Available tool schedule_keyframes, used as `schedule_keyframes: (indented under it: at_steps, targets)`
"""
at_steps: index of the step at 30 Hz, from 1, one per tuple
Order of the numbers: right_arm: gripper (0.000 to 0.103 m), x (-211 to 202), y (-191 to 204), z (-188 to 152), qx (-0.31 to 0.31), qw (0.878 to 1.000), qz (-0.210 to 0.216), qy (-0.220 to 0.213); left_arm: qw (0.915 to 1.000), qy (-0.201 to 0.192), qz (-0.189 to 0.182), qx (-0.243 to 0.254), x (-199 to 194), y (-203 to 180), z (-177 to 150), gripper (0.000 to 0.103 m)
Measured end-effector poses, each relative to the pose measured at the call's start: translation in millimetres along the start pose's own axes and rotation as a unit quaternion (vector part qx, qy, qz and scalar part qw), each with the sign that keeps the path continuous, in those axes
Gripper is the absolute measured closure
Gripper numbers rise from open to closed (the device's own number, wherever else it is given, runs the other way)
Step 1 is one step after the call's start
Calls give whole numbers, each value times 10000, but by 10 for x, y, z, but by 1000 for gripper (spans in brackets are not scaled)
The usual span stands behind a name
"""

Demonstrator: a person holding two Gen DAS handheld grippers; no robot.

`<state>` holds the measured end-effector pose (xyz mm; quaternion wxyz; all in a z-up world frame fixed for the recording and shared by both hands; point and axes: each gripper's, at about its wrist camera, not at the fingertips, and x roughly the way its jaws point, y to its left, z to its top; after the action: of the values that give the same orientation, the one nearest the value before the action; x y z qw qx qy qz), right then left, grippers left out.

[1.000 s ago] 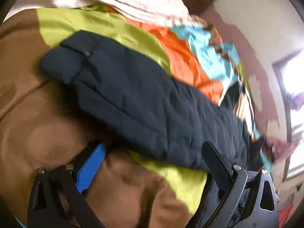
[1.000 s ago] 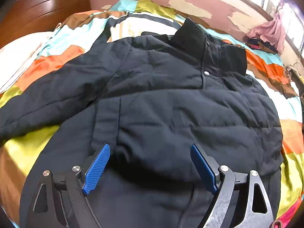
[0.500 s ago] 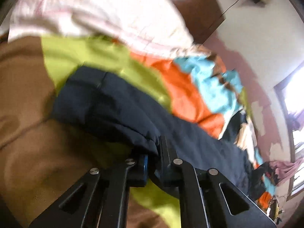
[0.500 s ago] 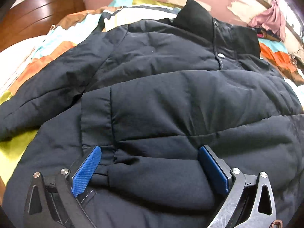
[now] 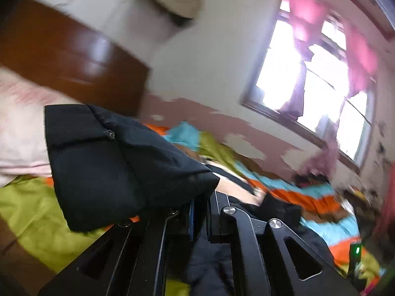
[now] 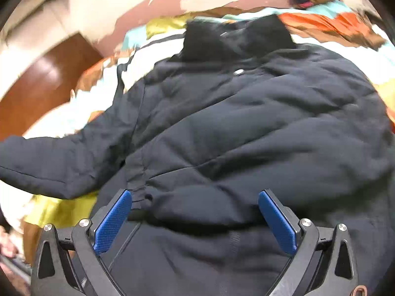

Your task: Fold large clothes

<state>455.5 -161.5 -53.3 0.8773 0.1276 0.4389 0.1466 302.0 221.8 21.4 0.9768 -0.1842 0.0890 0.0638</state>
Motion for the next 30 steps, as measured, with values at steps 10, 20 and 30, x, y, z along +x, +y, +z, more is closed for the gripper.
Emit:
schedule_keyframes:
  at_steps: [10, 20, 30]
  targets:
    - [0, -758, -1106, -134, 173, 9974, -586, -374, 9693, 1403, -1548, 1299, 385, -1452, -777, 98]
    - [0, -895, -1957, -569, 1288, 9904, 100, -485, 8994, 3027, -2190, 2272, 574, -2292, -1695, 98]
    - [0, -790, -1715, -483, 1782, 9556, 2331, -286, 8519, 4342, -2739, 1033, 780, -1933, -1753, 50]
